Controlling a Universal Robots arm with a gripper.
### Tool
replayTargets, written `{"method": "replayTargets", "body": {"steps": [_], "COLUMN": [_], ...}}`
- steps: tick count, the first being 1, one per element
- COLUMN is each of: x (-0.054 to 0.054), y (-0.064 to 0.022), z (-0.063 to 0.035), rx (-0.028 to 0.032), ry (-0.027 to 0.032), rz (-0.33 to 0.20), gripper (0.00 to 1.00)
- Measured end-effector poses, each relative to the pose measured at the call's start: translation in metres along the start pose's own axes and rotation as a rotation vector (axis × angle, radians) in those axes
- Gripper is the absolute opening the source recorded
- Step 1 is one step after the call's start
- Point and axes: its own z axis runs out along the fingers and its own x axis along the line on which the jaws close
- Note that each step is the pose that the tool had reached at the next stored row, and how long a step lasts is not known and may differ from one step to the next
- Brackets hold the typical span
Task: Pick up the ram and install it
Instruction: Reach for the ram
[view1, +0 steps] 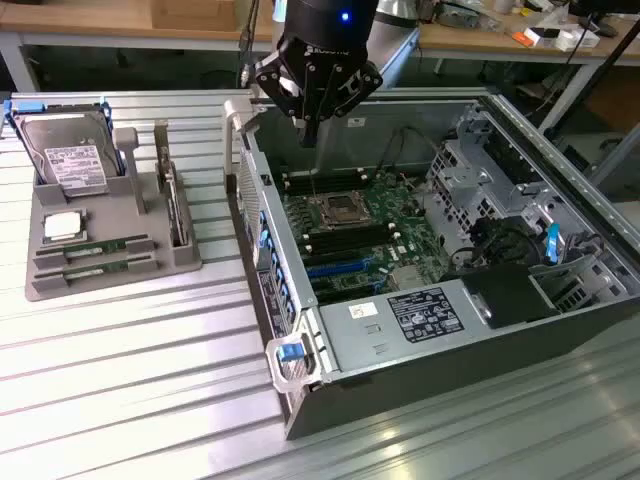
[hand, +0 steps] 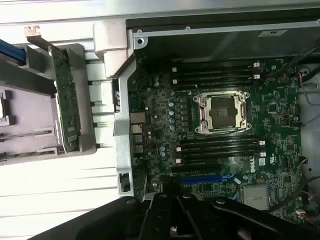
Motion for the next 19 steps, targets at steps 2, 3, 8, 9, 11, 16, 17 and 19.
{"method": "replayTargets", "body": {"steps": [2, 3, 8, 9, 11, 16, 17, 19], "x": [0.006, 0.007, 0.010, 0.010, 0.022, 0.027, 0.027, 0.029], "y": [-0.0005, -0.0005, -0.0008, -0.0008, -0.0017, -0.0020, -0.0021, -0.0022], "z": [-0.0002, -0.0002, -0.0003, -0.0003, -0.0006, -0.0007, -0.0008, -0.0008], "rx": [-0.0001, 0.0000, -0.0001, 0.0000, 0.0000, 0.0000, 0.0000, -0.0001], "ry": [0.0000, 0.0000, 0.0000, 0.0000, 0.0000, 0.0000, 0.0000, 0.0000], "rz": [0.000, 0.000, 0.000, 0.000, 0.000, 0.000, 0.000, 0.000], "gripper": [0.10, 0.10, 0.10, 0.10, 0.10, 0.10, 0.10, 0.10]}}
